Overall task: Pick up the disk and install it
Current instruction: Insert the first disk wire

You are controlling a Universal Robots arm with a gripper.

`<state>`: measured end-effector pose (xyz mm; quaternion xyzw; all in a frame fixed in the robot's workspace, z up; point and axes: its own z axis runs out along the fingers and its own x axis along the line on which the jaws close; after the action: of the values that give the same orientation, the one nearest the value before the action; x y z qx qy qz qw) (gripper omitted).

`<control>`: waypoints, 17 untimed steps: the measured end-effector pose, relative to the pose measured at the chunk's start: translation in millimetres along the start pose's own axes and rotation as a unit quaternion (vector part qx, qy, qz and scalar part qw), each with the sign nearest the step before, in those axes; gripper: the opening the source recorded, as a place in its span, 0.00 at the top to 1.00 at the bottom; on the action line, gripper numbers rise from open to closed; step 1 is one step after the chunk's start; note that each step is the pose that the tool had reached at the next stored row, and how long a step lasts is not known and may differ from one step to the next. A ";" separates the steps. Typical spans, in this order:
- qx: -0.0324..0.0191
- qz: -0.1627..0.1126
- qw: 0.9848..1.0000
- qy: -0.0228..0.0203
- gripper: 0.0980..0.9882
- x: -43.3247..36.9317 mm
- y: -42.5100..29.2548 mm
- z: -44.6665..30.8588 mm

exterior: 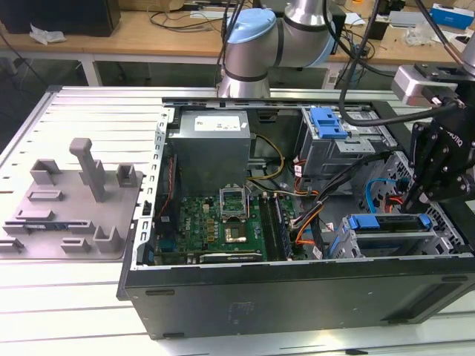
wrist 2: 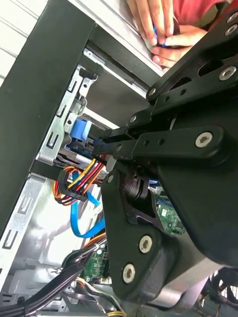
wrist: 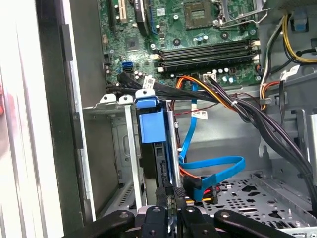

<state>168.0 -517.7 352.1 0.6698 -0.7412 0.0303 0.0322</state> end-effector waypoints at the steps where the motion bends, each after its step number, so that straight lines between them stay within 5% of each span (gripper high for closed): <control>1: 0.001 -0.009 1.000 0.000 0.92 0.0 0.0 0.0; 5: 0.003 -0.039 0.999 0.000 0.92 -0.4 0.2 0.0; 17: 0.004 -0.041 0.999 0.002 0.92 -5.9 2.7 -0.6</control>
<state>165.8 -511.5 352.1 0.6995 -0.7131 0.0334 0.0323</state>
